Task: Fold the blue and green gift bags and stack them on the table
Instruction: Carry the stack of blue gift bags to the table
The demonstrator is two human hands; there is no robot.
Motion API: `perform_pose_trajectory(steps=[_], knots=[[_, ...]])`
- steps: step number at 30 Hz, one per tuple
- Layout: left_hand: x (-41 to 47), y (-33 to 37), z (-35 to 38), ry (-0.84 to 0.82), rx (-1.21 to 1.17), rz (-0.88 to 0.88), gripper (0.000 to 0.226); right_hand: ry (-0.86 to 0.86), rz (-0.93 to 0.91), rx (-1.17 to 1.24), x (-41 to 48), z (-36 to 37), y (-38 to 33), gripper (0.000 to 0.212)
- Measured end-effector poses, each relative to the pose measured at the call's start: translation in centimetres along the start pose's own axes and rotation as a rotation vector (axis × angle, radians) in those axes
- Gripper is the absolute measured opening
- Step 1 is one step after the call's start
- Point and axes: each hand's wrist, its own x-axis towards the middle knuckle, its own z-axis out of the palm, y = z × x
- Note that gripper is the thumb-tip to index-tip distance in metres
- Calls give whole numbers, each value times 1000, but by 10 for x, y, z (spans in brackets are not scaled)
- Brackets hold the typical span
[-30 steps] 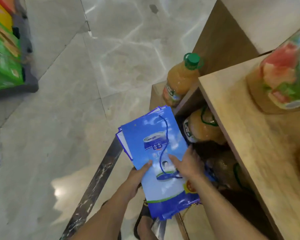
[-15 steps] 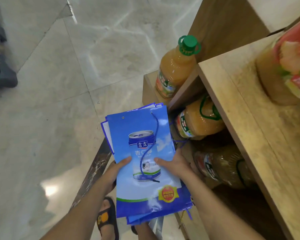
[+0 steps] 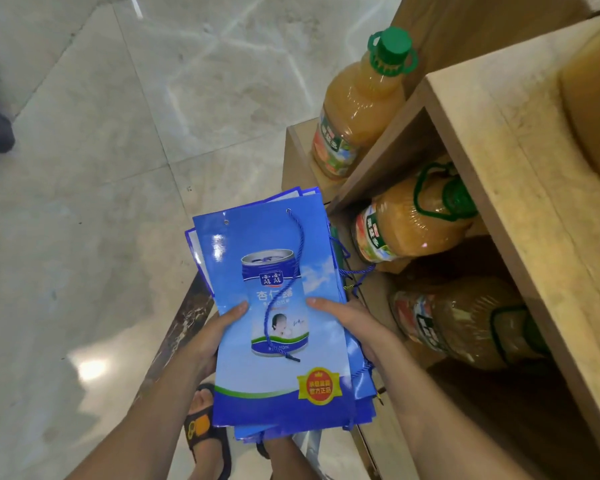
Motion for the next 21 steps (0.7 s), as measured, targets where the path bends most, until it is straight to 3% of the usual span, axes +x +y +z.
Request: perform_pose_trajectory(steps=[2, 4, 9, 14, 21], knots=[[-16, 6, 6, 22, 9, 24, 41, -24, -17, 51, -12, 2, 0, 84], [-35, 11, 7, 40, 7, 76, 33, -1, -18, 85, -22, 8, 1, 93], [-87, 18, 1, 87, 61, 62, 37, 17, -32, 81, -67, 30, 0, 94], [-153, 31, -1, 149, 186, 113, 82, 30, -79, 86, -122, 54, 0, 94], [-243, 51, 4, 217, 321, 260, 68, 60, -191, 162, -216, 98, -14, 62]])
